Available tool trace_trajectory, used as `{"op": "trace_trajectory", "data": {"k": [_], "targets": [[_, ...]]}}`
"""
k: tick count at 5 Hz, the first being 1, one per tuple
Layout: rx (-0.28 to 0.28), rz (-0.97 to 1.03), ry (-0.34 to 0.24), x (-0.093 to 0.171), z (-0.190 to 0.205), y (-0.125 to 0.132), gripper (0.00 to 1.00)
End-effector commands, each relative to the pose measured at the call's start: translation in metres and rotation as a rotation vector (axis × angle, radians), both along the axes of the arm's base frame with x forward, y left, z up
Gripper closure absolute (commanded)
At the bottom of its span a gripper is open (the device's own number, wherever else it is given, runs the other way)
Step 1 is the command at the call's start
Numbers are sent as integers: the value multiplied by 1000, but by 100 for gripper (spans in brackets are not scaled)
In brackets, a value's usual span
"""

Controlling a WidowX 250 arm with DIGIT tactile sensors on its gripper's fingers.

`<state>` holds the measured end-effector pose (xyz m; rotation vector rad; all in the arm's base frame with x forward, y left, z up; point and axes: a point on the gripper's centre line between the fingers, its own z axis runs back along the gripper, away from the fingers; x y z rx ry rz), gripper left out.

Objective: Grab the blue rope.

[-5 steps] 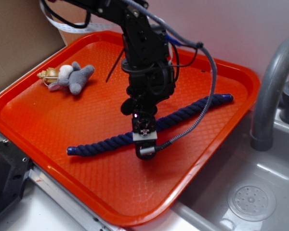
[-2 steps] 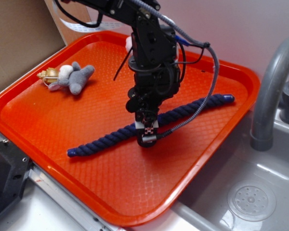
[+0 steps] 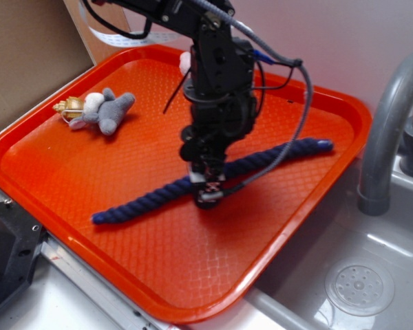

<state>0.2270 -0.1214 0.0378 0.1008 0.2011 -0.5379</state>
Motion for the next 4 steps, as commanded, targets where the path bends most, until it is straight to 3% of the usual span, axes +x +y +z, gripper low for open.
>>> {"op": "trace_trajectory", "data": {"k": [1,2,3,4], "targets": [[-78,274,-208,11,117,47,100],[-117,387,-284,1,165,73,100],[-91,546,-367,-11,199,94,100],[-128,561,-362,-3,191,96,100]]}}
